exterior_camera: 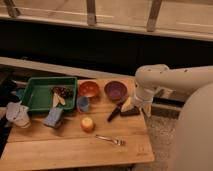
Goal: Place fork in red bowl
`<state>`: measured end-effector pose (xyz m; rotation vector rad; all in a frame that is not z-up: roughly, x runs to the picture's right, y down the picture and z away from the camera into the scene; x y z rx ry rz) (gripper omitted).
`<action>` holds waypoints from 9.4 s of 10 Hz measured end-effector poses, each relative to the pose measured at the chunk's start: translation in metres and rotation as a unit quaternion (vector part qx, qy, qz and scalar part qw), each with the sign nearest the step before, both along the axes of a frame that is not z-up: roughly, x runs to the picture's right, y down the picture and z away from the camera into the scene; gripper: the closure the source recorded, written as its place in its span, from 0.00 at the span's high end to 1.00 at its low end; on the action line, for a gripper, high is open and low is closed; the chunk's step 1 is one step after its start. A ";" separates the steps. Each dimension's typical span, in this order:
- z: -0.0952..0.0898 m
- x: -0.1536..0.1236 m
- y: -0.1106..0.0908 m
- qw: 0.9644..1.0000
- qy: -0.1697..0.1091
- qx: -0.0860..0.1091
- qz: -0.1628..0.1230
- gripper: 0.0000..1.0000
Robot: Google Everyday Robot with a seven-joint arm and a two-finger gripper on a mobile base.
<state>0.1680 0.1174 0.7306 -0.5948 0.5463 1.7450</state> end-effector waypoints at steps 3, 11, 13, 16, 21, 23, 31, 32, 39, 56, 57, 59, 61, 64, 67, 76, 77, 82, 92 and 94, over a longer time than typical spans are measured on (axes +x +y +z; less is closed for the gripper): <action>0.000 0.000 0.000 1.000 0.000 0.000 0.000 0.79; 0.000 0.000 0.000 1.000 0.000 0.000 0.000 0.79; 0.000 0.000 0.000 1.000 0.000 0.000 0.000 0.79; 0.000 0.000 0.000 1.000 0.000 0.000 0.000 0.79; -0.002 -0.001 0.001 1.000 0.000 0.001 -0.007 0.79; -0.012 -0.014 0.004 1.000 -0.009 0.016 -0.024 0.79; 0.027 -0.097 0.076 0.988 -0.065 -0.012 -0.139 0.79; 0.037 -0.107 0.089 0.985 -0.071 -0.027 -0.153 0.79; 0.039 -0.116 0.098 0.978 -0.082 -0.044 -0.186 0.79; 0.070 -0.133 0.172 0.959 -0.141 -0.120 -0.216 0.41; 0.068 -0.134 0.169 0.958 -0.142 -0.120 -0.217 0.28; 0.065 -0.134 0.164 0.959 -0.141 -0.119 -0.216 0.10; 0.061 -0.134 0.163 0.958 -0.142 -0.121 -0.217 0.00; 0.061 -0.133 0.164 0.958 -0.134 -0.118 -0.224 0.00; 0.062 -0.136 0.163 0.960 -0.123 -0.108 -0.229 0.00; 0.028 -0.106 0.038 0.982 -0.036 0.016 -0.184 0.00; 0.029 -0.097 0.019 0.985 -0.025 0.031 -0.170 0.00; 0.029 -0.078 -0.036 0.988 -0.009 0.072 -0.137 0.00; 0.044 -0.103 -0.104 0.981 0.000 0.142 -0.134 0.00; 0.044 -0.131 -0.125 0.975 -0.027 0.166 -0.143 0.00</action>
